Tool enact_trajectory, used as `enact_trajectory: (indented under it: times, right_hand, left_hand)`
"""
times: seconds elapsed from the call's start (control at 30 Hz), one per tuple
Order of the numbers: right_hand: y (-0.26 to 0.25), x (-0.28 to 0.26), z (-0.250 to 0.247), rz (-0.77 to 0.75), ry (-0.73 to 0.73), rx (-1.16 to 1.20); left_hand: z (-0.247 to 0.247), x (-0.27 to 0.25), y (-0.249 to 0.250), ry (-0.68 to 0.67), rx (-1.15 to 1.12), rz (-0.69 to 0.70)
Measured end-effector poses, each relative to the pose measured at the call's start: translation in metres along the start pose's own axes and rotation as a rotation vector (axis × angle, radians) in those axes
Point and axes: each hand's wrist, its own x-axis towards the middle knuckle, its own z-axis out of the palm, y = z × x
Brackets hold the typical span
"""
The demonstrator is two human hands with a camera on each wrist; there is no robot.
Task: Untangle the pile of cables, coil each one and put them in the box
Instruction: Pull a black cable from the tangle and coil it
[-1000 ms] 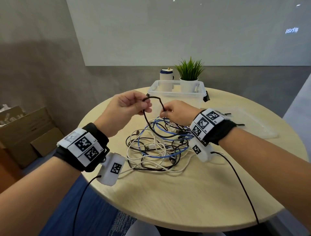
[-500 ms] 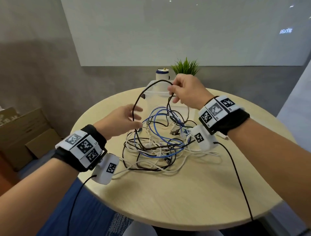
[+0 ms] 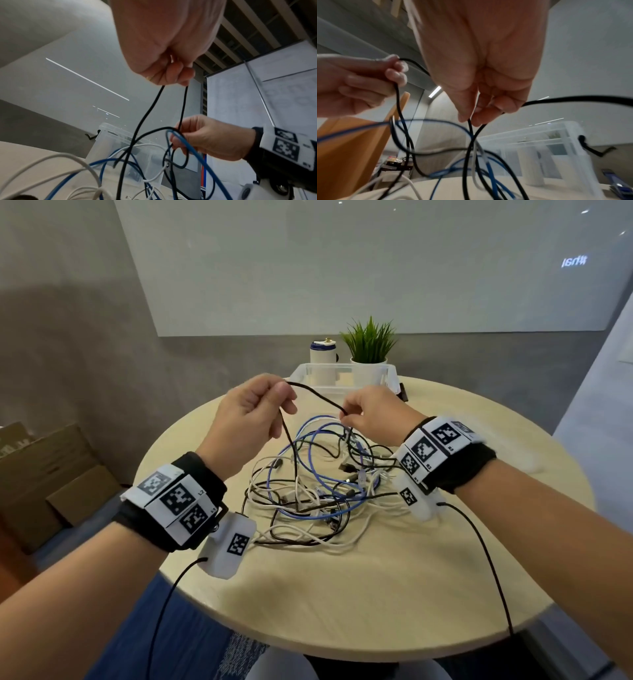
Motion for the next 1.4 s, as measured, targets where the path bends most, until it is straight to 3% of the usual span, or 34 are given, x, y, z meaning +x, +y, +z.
enact_trajectory:
  times: [0.17,0.27,0.37,0.43,0.53,0.7,0.83,0.93,1.03,1.23,1.3,1.4]
  right_hand:
    - [0.009,-0.003,0.002,0.054,-0.021,-0.037]
    - [0.004,-0.002,-0.004,0.039,0.058,0.05]
    - [-0.003,0.003,-0.015,0.033,0.211,0.218]
    - [-0.01,0.005,-0.023,0.001,0.264,0.316]
    - [-0.019,0.005,-0.028,-0.07,0.306,0.392]
    - [-0.022,-0.001,-0.018,-0.143,0.294,0.223]
    - [-0.023,-0.005,-0.007,-0.258,0.171,0.181]
    - [-0.025,-0.005,-0.003,-0.298,0.156,0.146]
    - [-0.02,-0.004,-0.004,-0.259,0.156,0.115]
    - [0.007,-0.005,0.002,-0.027,0.041,0.006]
    - [0.014,-0.005,0.006,0.037,-0.009,0.005]
    - [0.021,-0.002,0.005,0.144,0.029,0.173]
  left_hand:
    - [-0.008,-0.004,-0.007,0.174,-0.109,0.065]
    - [-0.014,-0.002,-0.01,0.242,-0.019,-0.094]
    - [-0.017,-0.002,-0.013,0.016,0.349,-0.32]
    - [-0.013,-0.006,-0.015,-0.125,0.487,-0.349]
    - [-0.004,-0.005,-0.016,-0.08,0.497,-0.265]
    - [0.002,0.004,-0.009,0.063,0.35,-0.107]
    - [0.009,0.001,-0.001,0.074,0.285,0.06]
    - [0.012,0.0,0.005,0.031,0.186,0.067]
    - [0.014,-0.004,0.006,-0.032,0.089,0.095]
    - [0.003,-0.005,0.005,-0.014,-0.189,0.105]
    - [0.001,-0.004,0.004,-0.003,-0.175,0.046]
    - [-0.002,-0.003,-0.001,-0.07,0.096,-0.192]
